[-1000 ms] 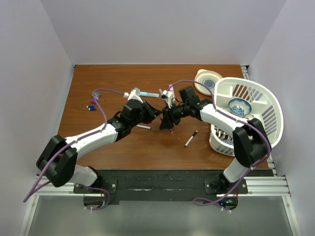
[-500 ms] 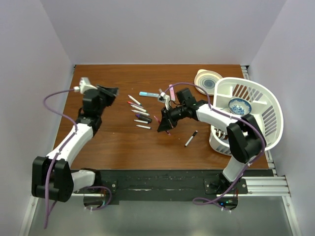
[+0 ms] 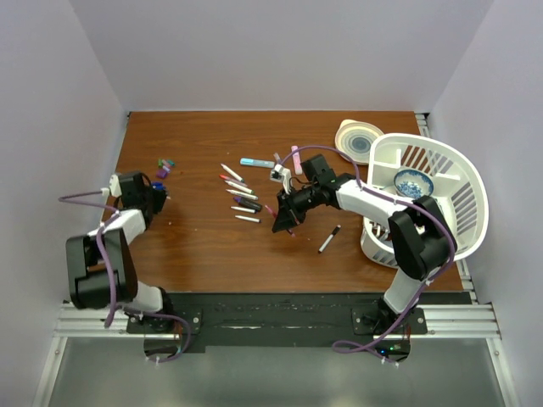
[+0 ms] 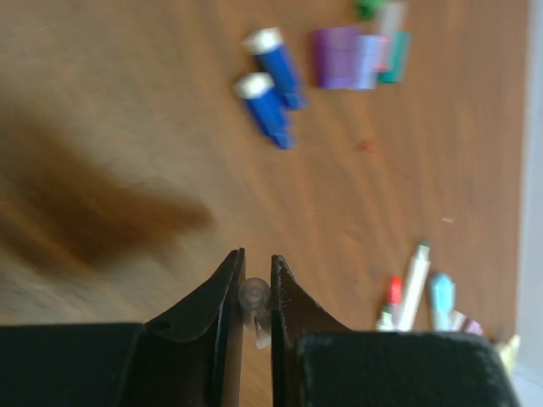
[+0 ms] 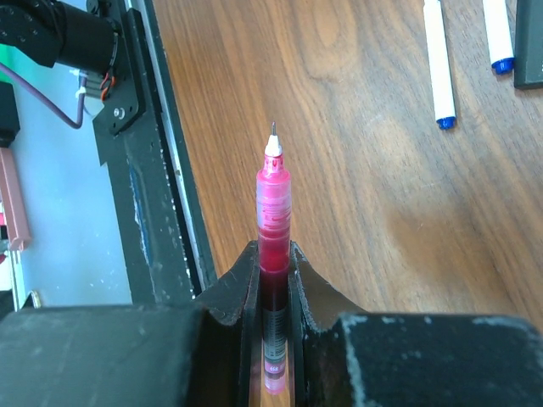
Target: Open the pen caps
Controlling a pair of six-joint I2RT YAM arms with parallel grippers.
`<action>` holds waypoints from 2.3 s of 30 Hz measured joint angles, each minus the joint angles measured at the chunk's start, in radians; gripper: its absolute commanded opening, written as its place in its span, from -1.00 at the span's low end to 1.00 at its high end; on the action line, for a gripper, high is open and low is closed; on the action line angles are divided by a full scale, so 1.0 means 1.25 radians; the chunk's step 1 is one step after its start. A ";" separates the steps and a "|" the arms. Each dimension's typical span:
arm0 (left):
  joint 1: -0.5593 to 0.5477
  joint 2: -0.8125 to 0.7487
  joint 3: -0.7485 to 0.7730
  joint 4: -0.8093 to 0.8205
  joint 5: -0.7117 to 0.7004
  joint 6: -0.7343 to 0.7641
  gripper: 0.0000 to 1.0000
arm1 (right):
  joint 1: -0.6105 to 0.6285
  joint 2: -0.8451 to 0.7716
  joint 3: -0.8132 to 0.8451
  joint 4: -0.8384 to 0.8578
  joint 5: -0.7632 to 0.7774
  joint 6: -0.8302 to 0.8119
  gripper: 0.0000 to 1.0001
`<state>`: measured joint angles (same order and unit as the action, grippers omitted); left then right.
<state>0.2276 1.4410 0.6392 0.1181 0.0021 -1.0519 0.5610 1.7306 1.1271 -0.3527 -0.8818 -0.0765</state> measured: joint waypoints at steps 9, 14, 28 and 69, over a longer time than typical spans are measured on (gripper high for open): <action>0.053 0.150 0.058 -0.012 0.016 0.004 -0.37 | 0.000 0.000 0.000 -0.011 0.000 -0.012 -1.00; 0.079 0.203 0.125 -0.011 0.026 0.019 0.12 | 0.000 0.000 0.001 -0.018 0.000 -0.015 -1.00; 0.114 0.109 0.129 -0.031 0.170 0.089 0.50 | 0.039 0.000 0.021 -0.077 0.085 -0.104 -1.00; -0.052 -0.608 0.044 -0.276 0.057 0.501 0.91 | 0.330 0.408 0.546 -0.350 0.808 -0.327 -0.42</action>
<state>0.1631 0.6815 0.6937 -0.2268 0.0734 -0.4255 0.9737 2.2406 1.8099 -0.7898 0.1276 -0.4858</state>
